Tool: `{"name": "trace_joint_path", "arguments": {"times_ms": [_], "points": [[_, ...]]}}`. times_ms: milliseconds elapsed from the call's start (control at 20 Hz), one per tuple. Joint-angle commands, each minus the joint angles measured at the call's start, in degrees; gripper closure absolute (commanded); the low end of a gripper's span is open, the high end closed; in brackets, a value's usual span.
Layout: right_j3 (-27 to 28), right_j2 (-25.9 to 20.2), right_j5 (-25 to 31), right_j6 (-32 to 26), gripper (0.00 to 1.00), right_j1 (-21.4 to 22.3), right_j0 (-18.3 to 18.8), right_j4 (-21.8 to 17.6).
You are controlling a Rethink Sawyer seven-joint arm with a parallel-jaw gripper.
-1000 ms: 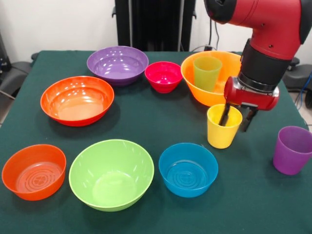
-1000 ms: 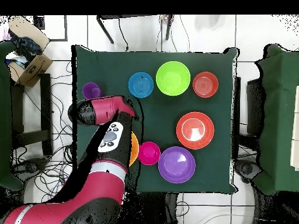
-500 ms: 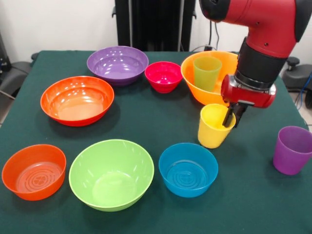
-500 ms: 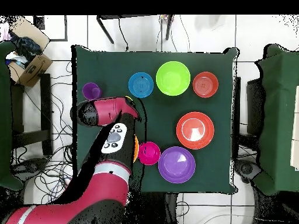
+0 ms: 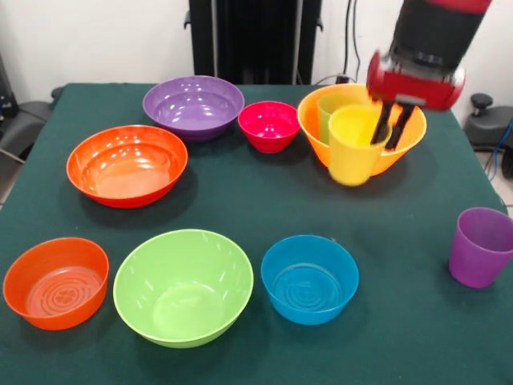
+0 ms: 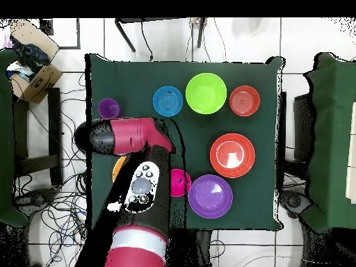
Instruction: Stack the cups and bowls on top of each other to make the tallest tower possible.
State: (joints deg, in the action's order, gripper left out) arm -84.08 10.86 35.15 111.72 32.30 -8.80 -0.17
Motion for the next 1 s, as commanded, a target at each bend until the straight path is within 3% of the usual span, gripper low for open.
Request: {"name": "trace_joint_path", "arguments": {"times_ms": [50,250,600,1000], "points": [[-7.79,-7.81,8.73,-3.48,1.0,10.9,1.26,0.54],[-11.2,-7.54,7.45,-1.87,1.0,12.5,-0.42,-0.51],[-19.26,-8.13,-0.31,0.82,1.0,13.56,-2.22,-2.15],[-22.45,-7.59,-6.94,4.24,1.0,11.29,-5.4,-3.31]]}}
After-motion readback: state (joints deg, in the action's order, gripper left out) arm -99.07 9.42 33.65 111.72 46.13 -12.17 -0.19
